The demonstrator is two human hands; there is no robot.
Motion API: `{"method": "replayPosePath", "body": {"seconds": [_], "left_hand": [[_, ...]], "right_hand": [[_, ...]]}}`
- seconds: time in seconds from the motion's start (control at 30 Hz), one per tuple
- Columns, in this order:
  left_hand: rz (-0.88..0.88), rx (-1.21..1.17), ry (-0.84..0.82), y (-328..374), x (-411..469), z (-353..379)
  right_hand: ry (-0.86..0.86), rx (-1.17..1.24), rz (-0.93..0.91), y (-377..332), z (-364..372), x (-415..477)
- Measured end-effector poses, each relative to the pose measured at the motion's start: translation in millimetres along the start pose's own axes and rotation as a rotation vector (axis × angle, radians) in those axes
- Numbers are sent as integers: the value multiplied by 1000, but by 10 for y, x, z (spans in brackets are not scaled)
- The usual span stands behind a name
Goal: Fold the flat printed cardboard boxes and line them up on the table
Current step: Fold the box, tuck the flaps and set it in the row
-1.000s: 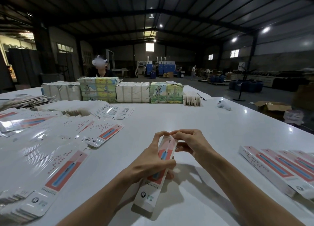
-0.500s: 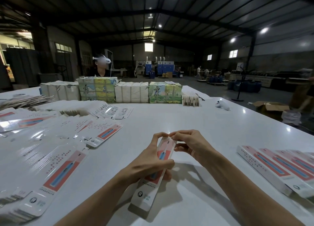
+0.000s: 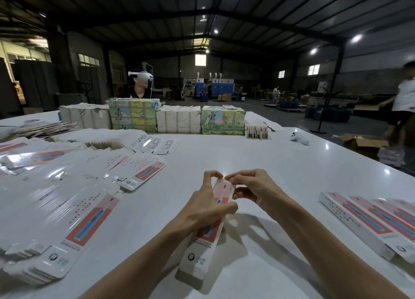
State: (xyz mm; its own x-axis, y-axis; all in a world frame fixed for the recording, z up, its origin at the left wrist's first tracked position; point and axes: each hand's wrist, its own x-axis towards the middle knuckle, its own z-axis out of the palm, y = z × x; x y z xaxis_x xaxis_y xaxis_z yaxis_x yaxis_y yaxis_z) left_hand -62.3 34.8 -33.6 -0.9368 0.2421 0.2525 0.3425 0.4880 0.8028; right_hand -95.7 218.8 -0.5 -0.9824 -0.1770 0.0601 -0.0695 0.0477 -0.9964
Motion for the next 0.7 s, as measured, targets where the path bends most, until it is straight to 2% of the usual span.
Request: {"method": "replayPosePath", "body": {"seconds": [0.3, 0.6, 0.7], "left_hand": [[14, 99, 32, -5, 5, -27], [-53, -43, 34, 18, -17, 3], [-109, -211, -38, 33, -31, -6]], "right_hand": [[-5, 24, -14, 25, 1, 6], [-34, 52, -27, 25, -45, 33], [-57, 50, -34, 27, -50, 38]]}}
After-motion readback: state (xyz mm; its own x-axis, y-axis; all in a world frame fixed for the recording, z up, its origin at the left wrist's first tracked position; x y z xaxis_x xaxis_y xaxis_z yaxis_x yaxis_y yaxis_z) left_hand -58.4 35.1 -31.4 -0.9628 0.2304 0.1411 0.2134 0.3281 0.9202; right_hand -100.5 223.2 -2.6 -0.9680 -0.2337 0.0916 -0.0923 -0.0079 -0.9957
